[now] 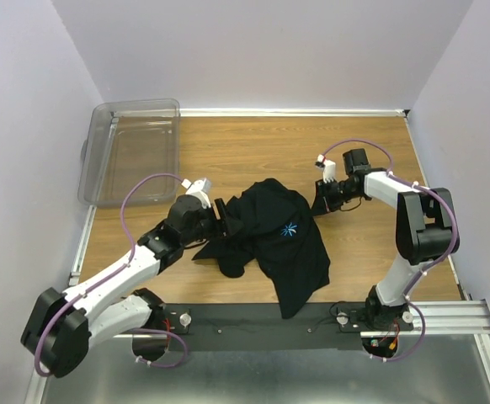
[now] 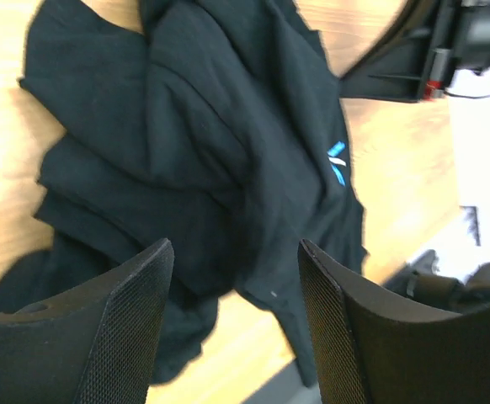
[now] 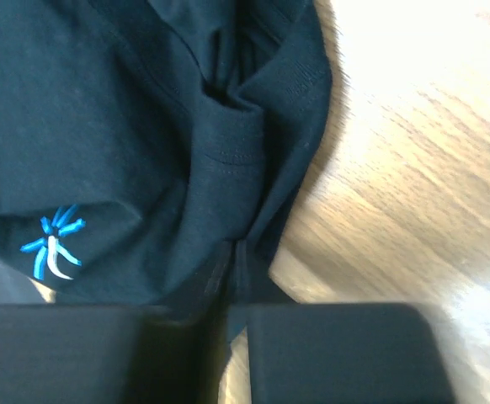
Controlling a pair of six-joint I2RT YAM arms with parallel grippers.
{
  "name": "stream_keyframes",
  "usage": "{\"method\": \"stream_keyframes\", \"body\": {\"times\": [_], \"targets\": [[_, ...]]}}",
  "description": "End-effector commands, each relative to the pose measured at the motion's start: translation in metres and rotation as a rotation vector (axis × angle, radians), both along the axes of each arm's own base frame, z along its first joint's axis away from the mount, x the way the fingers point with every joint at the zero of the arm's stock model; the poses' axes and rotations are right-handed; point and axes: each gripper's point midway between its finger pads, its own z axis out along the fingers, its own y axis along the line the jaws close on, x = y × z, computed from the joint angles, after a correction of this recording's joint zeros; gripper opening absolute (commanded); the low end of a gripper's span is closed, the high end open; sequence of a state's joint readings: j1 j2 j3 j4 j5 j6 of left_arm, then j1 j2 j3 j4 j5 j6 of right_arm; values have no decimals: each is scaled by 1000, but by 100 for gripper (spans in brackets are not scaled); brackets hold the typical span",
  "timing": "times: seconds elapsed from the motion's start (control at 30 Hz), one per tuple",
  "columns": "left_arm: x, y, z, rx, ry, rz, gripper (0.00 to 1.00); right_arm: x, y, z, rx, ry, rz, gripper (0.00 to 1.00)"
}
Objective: Fold and stack the t-shirts
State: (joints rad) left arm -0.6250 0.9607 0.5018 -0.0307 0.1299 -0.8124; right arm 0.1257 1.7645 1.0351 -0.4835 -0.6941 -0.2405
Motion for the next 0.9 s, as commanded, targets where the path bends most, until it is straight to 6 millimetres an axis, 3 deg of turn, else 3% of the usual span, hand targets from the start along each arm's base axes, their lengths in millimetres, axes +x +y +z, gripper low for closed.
{"method": "stream_keyframes", "body": {"times": [0.0, 0.03, 0.1, 0.13, 0.3, 0.33, 0.43, 0.6, 0.67, 0.73, 0.77, 0.8, 0.83, 0.87], "targets": [[34, -3, 31, 27, -145, 30, 71, 5, 13, 11, 67, 9, 7, 4], [40, -3, 25, 51, -132, 27, 71, 8, 12, 14, 58, -3, 0, 1], [50, -9, 33, 71, -152, 1, 71, 13, 11, 17, 46, -20, -8, 1], [52, -12, 22, 97, -119, -18, 71, 18, 8, 19, 28, -35, -18, 1], [63, -16, 11, 153, -110, -41, 71, 31, -5, 30, -53, -117, -54, 1], [63, -16, 5, 165, -101, -49, 71, 32, -7, 32, -64, -124, -59, 7], [62, -18, -6, 180, -80, -70, 70, 32, -9, 25, -80, -107, -71, 49], [65, -27, -19, 192, -55, -110, 63, 24, -1, -2, -39, 3, -56, 53], [66, -32, -21, 187, -51, -131, 57, 17, 5, -11, -12, 53, -41, 52], [69, -36, -20, 181, -51, -148, 35, 13, 9, -10, 17, 67, -25, 43], [70, -37, -19, 180, -54, -146, 22, 10, 11, -8, 27, 71, -18, 24], [72, -36, -8, 169, -79, -133, 9, 10, 12, -4, 40, 65, -11, 13], [73, -36, -1, 162, -96, -127, 5, 9, 15, 3, 61, 57, 3, 1], [75, -36, 11, 150, -123, -119, 0, 12, 16, 16, 67, 21, 8, 1]]}}
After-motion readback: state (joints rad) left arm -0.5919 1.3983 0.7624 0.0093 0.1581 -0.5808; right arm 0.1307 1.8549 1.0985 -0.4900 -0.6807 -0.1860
